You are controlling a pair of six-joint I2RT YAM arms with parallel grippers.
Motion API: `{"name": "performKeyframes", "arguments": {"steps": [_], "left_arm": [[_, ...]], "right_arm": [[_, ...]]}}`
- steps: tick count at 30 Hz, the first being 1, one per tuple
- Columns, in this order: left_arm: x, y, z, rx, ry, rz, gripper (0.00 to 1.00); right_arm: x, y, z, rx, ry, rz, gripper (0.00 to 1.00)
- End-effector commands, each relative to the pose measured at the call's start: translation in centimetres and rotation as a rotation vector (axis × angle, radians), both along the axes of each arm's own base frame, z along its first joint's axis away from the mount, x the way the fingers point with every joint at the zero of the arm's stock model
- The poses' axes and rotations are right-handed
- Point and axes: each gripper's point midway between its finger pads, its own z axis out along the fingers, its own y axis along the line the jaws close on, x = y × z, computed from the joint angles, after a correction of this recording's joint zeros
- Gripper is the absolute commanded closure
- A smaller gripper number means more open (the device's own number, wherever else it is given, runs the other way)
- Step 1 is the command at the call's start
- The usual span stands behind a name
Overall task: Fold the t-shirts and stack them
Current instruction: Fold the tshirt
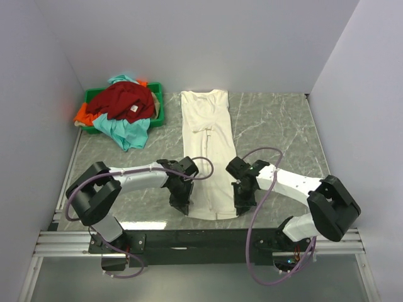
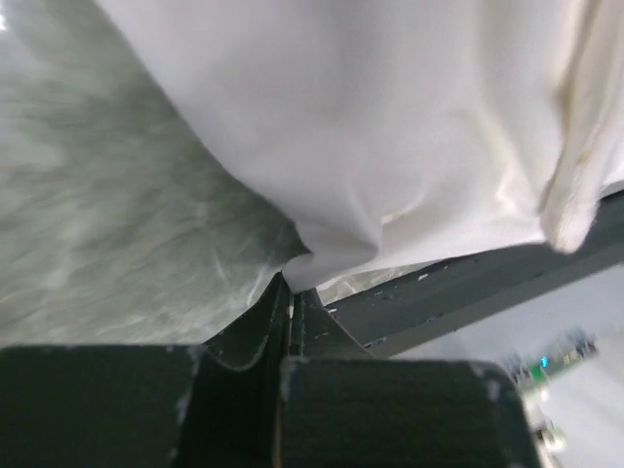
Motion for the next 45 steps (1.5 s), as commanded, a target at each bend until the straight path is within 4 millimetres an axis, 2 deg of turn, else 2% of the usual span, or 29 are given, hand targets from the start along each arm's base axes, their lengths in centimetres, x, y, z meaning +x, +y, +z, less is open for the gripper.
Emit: {"name": "performKeyframes", "arguments": {"steps": [1, 4, 9, 14, 18, 24, 30, 32, 33, 34, 35, 36, 38, 39, 41, 42, 43, 45], "left_arm": [[3.0, 0.6, 2.6, 0.055, -0.153, 0.057, 0.99], [3.8, 0.1, 4.0, 0.036, -0.192, 0.068, 1.0], [5.6, 0.5, 5.2, 0.055, -0.248, 0.092, 1.0], [8.6, 1.1, 5.8, 0.036, -0.289, 0.145, 1.0], [11.1, 0.9, 6.3, 0.003, -0.317, 0.162, 1.0], [15.7, 1.2, 7.3, -0.012, -0.371, 0.195, 1.0], [19.9, 1.9, 7.0, -0.034, -0.383, 0.231, 1.0], [21.8, 1.9, 6.9, -0.041, -0.392, 0.231, 0.99], [23.1, 1.6, 7.7, -0.056, -0.419, 0.225, 1.0], [24.0, 1.8, 6.8, -0.043, -0.405, 0.231, 0.99], [24.6, 1.9, 6.7, -0.041, -0.403, 0.231, 1.0], [26.2, 1.9, 7.6, -0.052, -0.431, 0.239, 1.0], [27.7, 2.1, 6.8, -0.043, -0.426, 0.249, 1.0], [29.2, 2.3, 7.7, -0.062, -0.45, 0.262, 1.0], [30.6, 2.5, 7.0, -0.06, -0.44, 0.275, 1.0], [31.9, 2.7, 7.8, -0.081, -0.46, 0.287, 1.0], [32.5, 2.7, 6.8, -0.08, -0.442, 0.289, 1.0], [34.1, 2.5, 7.5, -0.129, -0.455, 0.292, 1.0]], "right_arm": [[1.2, -0.3, 2.4, -0.017, -0.057, 0.01, 1.0], [2.0, -0.1, 3.7, -0.024, -0.083, 0.015, 1.0], [4.0, 0.5, 5.1, -0.041, -0.125, 0.01, 1.0], [6.3, 1.2, 5.8, -0.036, -0.155, 0.002, 1.0], [8.5, 1.7, 6.1, -0.034, -0.175, 0.001, 1.0], [12.1, 1.9, 7.0, -0.021, -0.204, -0.026, 1.0], [16.1, 2.0, 7.3, -0.014, -0.232, -0.043, 1.0], [17.9, 2.2, 7.4, -0.012, -0.242, -0.053, 1.0], [18.7, 2.2, 7.6, -0.01, -0.249, -0.059, 1.0], [19.9, 2.5, 7.6, -0.008, -0.257, -0.058, 1.0], [20.5, 2.6, 7.6, -0.005, -0.258, -0.064, 1.0], [21.2, 2.5, 7.6, -0.004, -0.261, -0.07, 1.0], [23.0, 3.0, 7.7, 0.004, -0.271, -0.069, 1.0], [23.6, 2.9, 7.6, 0.002, -0.268, -0.076, 1.0], [25.4, 3.2, 7.6, 0.002, -0.278, -0.072, 1.0], [25.9, 3.2, 7.6, 0.001, -0.278, -0.075, 1.0], [27.3, 3.1, 7.6, 0.003, -0.288, -0.087, 1.0], [28.3, 3.0, 7.5, 0.004, -0.286, -0.095, 1.0]]}}
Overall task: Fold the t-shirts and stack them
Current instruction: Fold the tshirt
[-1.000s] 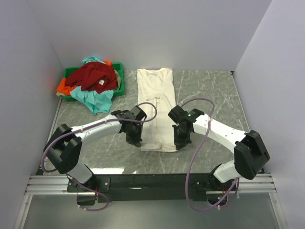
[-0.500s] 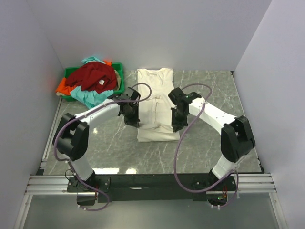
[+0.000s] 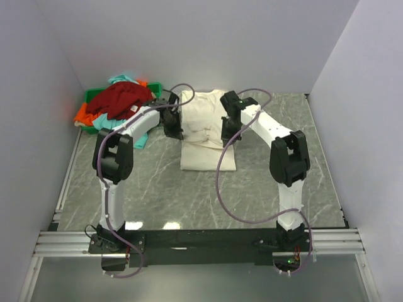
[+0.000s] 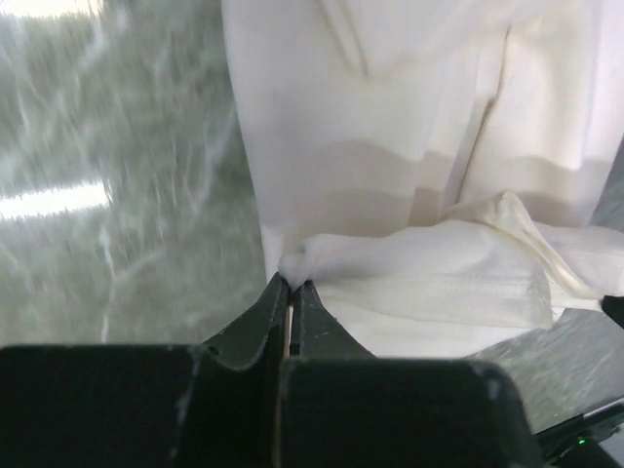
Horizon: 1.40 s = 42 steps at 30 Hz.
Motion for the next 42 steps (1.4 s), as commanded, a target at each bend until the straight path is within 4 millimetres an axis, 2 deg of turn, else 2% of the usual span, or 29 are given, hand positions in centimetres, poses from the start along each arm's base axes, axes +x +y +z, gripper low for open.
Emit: {"name": "performKeyframes", "arguments": {"steps": [1, 3, 4, 6, 10, 15, 17, 20, 21, 22, 23, 24, 26, 27, 29, 31, 32, 33, 35, 37, 38, 40, 41, 42], "left_arm": [[3.2, -0.4, 1.2, -0.068, -0.059, -0.031, 1.0], [4.8, -0.1, 1.7, -0.075, -0.088, -0.026, 1.0], [5.2, -0.2, 1.0, -0.078, -0.076, -0.027, 1.0], [6.3, 0.0, 1.2, -0.1, -0.096, -0.024, 1.0], [7.7, 0.0, 0.3, -0.128, -0.108, -0.038, 1.0], [9.2, 0.1, 0.2, -0.146, -0.119, -0.039, 0.99], [9.5, 0.3, 0.3, -0.149, -0.122, -0.026, 0.95], [9.5, 0.4, 0.9, -0.169, -0.125, -0.002, 0.56], [9.6, 0.4, 1.8, -0.177, -0.145, 0.0, 0.32], [9.6, 0.4, 2.2, -0.18, -0.152, 0.006, 0.23], [9.3, 0.4, 2.2, -0.184, -0.147, 0.012, 0.19], [9.4, 0.4, 3.2, -0.191, -0.168, 0.013, 0.15], [8.9, 0.5, 3.3, -0.194, -0.163, 0.014, 0.13], [8.7, 0.5, 4.1, -0.201, -0.174, 0.012, 0.13], [7.9, 0.6, 3.8, -0.204, -0.161, 0.009, 0.13], [7.3, 0.6, 4.7, -0.211, -0.168, 0.005, 0.13], [6.7, 0.8, 4.2, -0.207, -0.154, 0.005, 0.13], [6.3, 0.7, 4.9, -0.213, -0.164, -0.001, 0.13], [5.3, 1.0, 4.2, -0.213, -0.145, 0.0, 0.14], [4.4, 0.9, 5.0, -0.219, -0.158, -0.005, 0.14], [3.6, 1.0, 4.2, -0.215, -0.14, -0.009, 0.14], [2.6, 0.9, 4.6, -0.214, -0.145, -0.018, 0.14], [1.7, 0.9, 3.7, -0.207, -0.126, -0.025, 0.14], [1.2, 0.9, 3.8, -0.205, -0.125, -0.028, 0.15]], "right_arm": [[2.8, -0.9, 0.9, -0.004, -0.026, -0.011, 1.0], [3.6, -0.7, 0.8, 0.019, -0.021, -0.014, 1.0], [4.5, -0.7, 0.7, 0.025, -0.027, -0.016, 1.0], [5.2, -0.7, 0.4, 0.021, -0.019, -0.016, 1.0], [7.0, -0.5, -0.2, 0.033, -0.029, -0.008, 1.0], [7.9, -1.0, -0.9, 0.041, -0.023, -0.026, 1.0], [8.2, -0.9, -1.2, 0.054, -0.025, -0.022, 1.0], [8.7, -0.7, -1.3, 0.09, -0.026, -0.008, 0.67], [9.2, -0.6, -1.0, 0.098, -0.036, -0.006, 0.56], [9.5, -0.5, -0.8, 0.106, -0.044, -0.002, 0.53], [9.7, -0.5, -0.4, 0.115, -0.049, 0.0, 0.51], [9.9, -0.5, -0.1, 0.123, -0.055, 0.0, 0.48], [10.4, -0.6, 0.9, 0.146, -0.087, -0.003, 0.47], [10.5, -0.7, 1.2, 0.152, -0.094, -0.006, 0.46], [10.4, -1.1, 1.9, 0.157, -0.112, -0.016, 0.46], [9.7, -1.6, 2.2, 0.148, -0.116, -0.019, 0.46], [9.6, -1.8, 2.4, 0.144, -0.125, -0.019, 0.46], [9.0, -2.0, 2.5, 0.138, -0.124, -0.021, 0.46], [8.5, -2.2, 2.6, 0.138, -0.125, -0.021, 0.46], [7.2, -2.5, 2.4, 0.133, -0.107, -0.025, 0.46], [7.0, -2.6, 2.5, 0.136, -0.116, -0.028, 0.46], [5.6, -3.0, 2.1, 0.134, -0.098, -0.033, 0.46], [5.3, -3.0, 1.9, 0.14, -0.104, -0.034, 0.46], [4.1, -3.2, 1.4, 0.137, -0.082, -0.034, 0.46]]}}
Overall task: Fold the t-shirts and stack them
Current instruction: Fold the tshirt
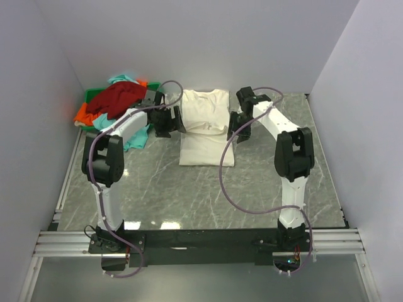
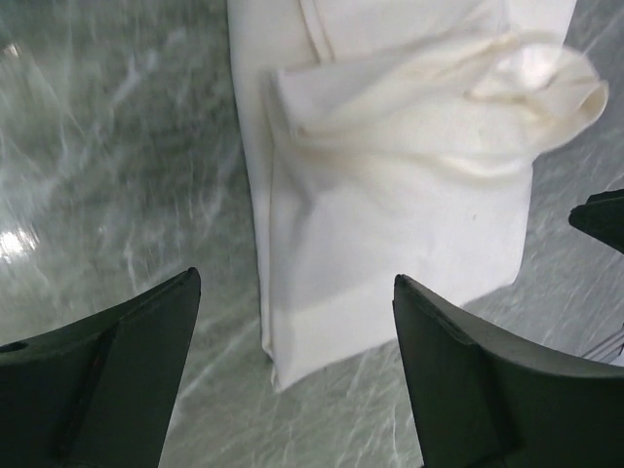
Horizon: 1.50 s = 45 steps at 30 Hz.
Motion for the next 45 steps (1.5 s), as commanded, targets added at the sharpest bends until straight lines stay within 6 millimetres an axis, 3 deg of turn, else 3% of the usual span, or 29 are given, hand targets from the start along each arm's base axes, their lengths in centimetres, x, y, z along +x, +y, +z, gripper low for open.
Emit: {"name": "performKeyframes", "arguments": {"steps": [1, 5, 12, 29, 34, 45], "left_arm": [[-1.6, -0.9, 1.4, -0.023, -0.042, -0.04, 0.15], [-4.4, -1.1, -0.7, -0.009, 0.023, -0.055, 0.17], [-6.3, -0.5, -2.5, 0.04, 0.063, -0.023, 0.19], [-9.9, 0.0, -4.6, 0.05, 0.135, -0.014, 0.25], [-9.9, 0.0, -4.8, 0.049, 0.137, 0.005, 0.3], [-11.3, -1.2, -5.7, 0.012, 0.173, -0.023, 0.44]], "right_arm": [[-0.9, -0.1, 2.1, 0.036, -0.069, -0.002, 0.46], [-3.4, 0.1, 0.3, 0.057, -0.029, 0.006, 0.47], [-6.8, 0.3, -2.6, 0.055, 0.042, -0.003, 0.5], [-9.6, 0.9, -5.6, 0.037, 0.116, 0.01, 0.65], [-9.8, 0.5, -5.9, 0.019, 0.123, 0.013, 0.75], [-10.3, 0.2, -5.9, 0.016, 0.118, 0.005, 0.8]]}}
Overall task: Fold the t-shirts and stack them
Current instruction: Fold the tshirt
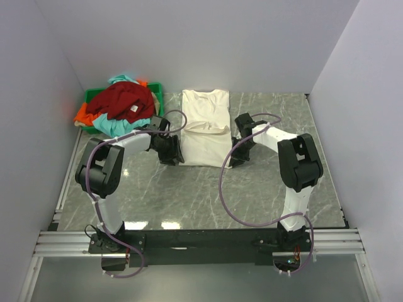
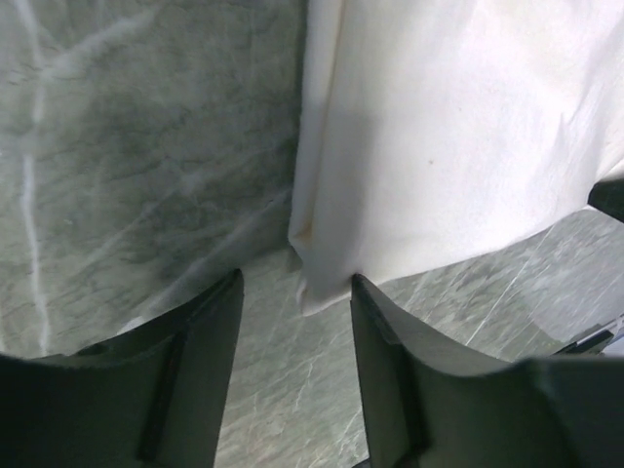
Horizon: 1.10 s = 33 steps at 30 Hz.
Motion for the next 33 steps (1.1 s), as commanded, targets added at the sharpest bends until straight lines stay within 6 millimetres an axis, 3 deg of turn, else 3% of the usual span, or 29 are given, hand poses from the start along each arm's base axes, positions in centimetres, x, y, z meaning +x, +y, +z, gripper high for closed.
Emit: {"name": "performKeyframes", "arguments": {"steps": [1, 9, 15, 19, 21, 25, 33], "left_arm": [[-0.6, -1.0, 0.5, -0.031, -0.01, -0.02, 0.47], [-0.5, -1.7, -0.3, -0.055, -0.001, -0.023, 0.59], [0.4, -2.4, -0.5, -0.08, -0.001, -0.008, 0.76], [0.6, -2.2, -0.7, -0.058, 0.008, -0.001, 1.0], [0.9, -1.8, -0.3, -0.033, -0.004, 0.004, 1.0], [1.4, -0.8, 2.2, 0.015, -0.057, 0.021, 1.0], [0.6, -0.4, 5.1, 0.004, -0.073, 0.036, 1.0]], "right_arm": [[-0.9, -0.5, 0.2, -0.032, -0.004, 0.006, 0.8], [-0.9, -0.3, 0.4, -0.027, -0.012, 0.005, 0.83], [-0.8, -0.4, 0.4, -0.026, -0.011, 0.002, 0.85], [-0.5, -0.3, 0.8, -0.03, -0.023, 0.005, 1.0], [-0.3, -0.6, 1.1, -0.044, -0.025, 0.002, 1.0], [0.3, -0.8, 3.5, -0.057, -0.063, -0.005, 1.0], [0.7, -1.4, 6.9, -0.071, -0.113, -0.012, 1.0]]}}
